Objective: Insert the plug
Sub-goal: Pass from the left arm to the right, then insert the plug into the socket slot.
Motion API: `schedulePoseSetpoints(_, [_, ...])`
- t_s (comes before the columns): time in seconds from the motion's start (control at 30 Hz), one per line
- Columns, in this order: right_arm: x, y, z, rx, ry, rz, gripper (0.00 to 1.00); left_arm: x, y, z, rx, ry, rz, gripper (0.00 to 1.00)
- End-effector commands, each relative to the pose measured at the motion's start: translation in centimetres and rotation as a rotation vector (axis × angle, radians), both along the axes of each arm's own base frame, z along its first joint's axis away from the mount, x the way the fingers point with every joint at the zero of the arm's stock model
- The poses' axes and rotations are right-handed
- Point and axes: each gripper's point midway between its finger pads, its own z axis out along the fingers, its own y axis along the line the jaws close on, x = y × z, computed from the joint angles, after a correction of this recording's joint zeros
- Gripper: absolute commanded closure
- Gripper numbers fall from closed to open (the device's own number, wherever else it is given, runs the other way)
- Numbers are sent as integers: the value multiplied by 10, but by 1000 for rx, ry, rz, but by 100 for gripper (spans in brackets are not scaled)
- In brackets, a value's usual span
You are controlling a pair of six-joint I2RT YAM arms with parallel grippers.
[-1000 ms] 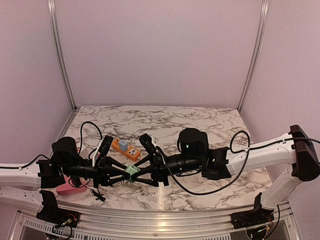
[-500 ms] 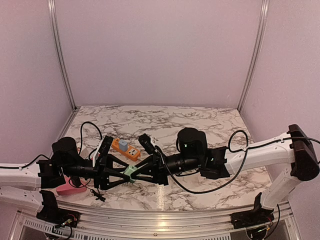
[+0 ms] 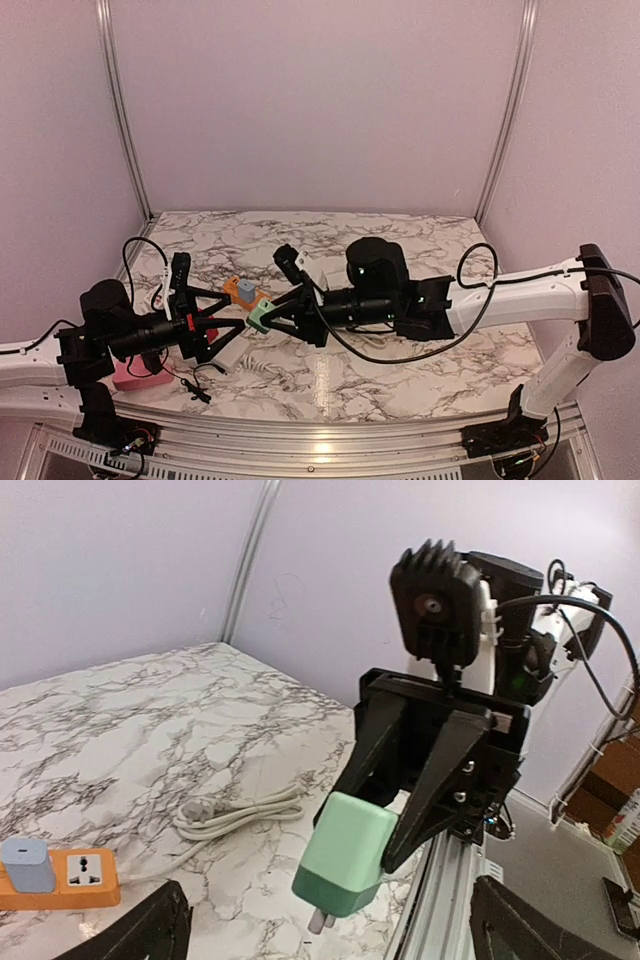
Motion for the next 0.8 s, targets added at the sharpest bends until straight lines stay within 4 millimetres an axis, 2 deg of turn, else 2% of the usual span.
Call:
schedulePoseSetpoints(0.0, [44, 11, -3, -90, -104, -164, 100, 43, 39, -27, 60, 77, 308, 1])
schedulePoseSetpoints(0.1, [67, 20, -12, -156, -133, -245, 100, 59, 60, -37, 61, 124, 421, 1])
schedulePoseSetpoints(0.2, [86, 29, -28, -228, -152, -298, 100, 66, 73, -46, 68, 154, 477, 1])
schedulePoseSetpoints(0.3, [104, 36, -42, -279, -176, -354, 100, 68, 77, -53, 83, 159, 493, 1])
schedulePoseSetpoints(0.33, [108, 36, -51, -314, -174, -364, 100, 69, 78, -56, 91, 161, 499, 1])
schedulePoseSetpoints(0.47, [131, 38, -69, -364, -163, -401, 100, 70, 84, -68, 109, 158, 520, 1])
schedulePoseSetpoints(0.6, [150, 37, -76, -378, -167, -430, 100, 66, 85, -70, 99, 118, 500, 1])
schedulePoseSetpoints(0.77, [162, 42, -90, -422, -212, -441, 100, 67, 97, -77, 68, 87, 550, 1])
